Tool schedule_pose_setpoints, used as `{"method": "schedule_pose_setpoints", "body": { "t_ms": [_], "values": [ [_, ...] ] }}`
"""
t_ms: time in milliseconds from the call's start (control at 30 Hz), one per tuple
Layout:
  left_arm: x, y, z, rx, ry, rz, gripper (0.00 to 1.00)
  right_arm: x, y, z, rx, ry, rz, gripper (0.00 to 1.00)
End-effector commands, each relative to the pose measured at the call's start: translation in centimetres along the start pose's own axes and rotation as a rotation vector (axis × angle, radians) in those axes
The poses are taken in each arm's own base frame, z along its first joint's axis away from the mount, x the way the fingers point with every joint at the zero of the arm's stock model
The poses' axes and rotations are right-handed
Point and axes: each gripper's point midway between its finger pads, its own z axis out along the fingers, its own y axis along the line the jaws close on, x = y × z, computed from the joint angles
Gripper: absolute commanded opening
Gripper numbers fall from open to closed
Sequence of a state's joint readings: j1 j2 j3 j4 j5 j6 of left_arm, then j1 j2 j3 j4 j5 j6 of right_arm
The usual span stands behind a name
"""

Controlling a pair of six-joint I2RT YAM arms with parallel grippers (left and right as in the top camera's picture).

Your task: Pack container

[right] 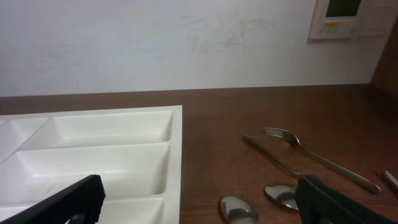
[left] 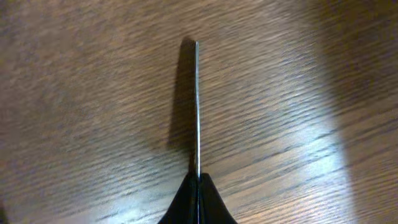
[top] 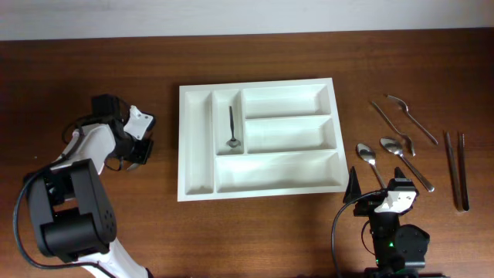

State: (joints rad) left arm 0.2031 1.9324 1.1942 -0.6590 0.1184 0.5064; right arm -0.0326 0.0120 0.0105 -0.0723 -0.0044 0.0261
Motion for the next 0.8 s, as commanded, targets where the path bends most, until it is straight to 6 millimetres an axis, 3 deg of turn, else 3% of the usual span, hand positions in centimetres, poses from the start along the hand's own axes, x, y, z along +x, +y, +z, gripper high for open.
{"method": "schedule_pose_setpoints", "body": {
  "t_ms": [0,167,267,400,500,533,600,667,767],
  "values": [
    [-1.4,2.2,-1.6,-0.081,0.031,-0.055,0.02,0.2,0.3,0.0,-0.016,0.004,0.004,0.99],
    [-6.4,2.2,-7.2,-0.082,-0.049,-0.140,0.02,0.2,0.3,0.0,-0.015,0.005,0.004,0.99],
    [-10.4,-1.2,-11.4,0.012,-0.133,-0.141,0.02,0.2,0.3,0.0,-0.015,0.005,0.004,0.99],
    [-13.7,-5.1,-14.1,0.069,-0.199,-0.192,0.02,0.2,0.3,0.0,-0.015,0.005,0.004,0.99],
    [-15.0,-8.3,-14.4,0.106,-0.212,-0.243,0.02,0.2,0.3,0.0,-0.016,0.004,0.004,0.99],
    [-15.5,-10.6,-14.0,0.129,-0.202,-0.267,0.02,0.2,0.3,0.0,-0.015,0.005,0.004,0.99],
    [-15.7,-12.7,-13.6,0.145,-0.186,-0.253,0.02,0.2,0.3,0.0,-0.015,0.005,0.004,0.99],
    [-15.8,-16.5,-12.2,0.173,-0.142,-0.247,0.02,0.2,0.3,0.0,-0.015,0.005,0.004,0.99],
    [-15.6,-18.7,-10.2,0.181,-0.094,-0.272,0.02,0.2,0.3,0.0,-0.015,0.005,0.004,0.99]
  ]
}}
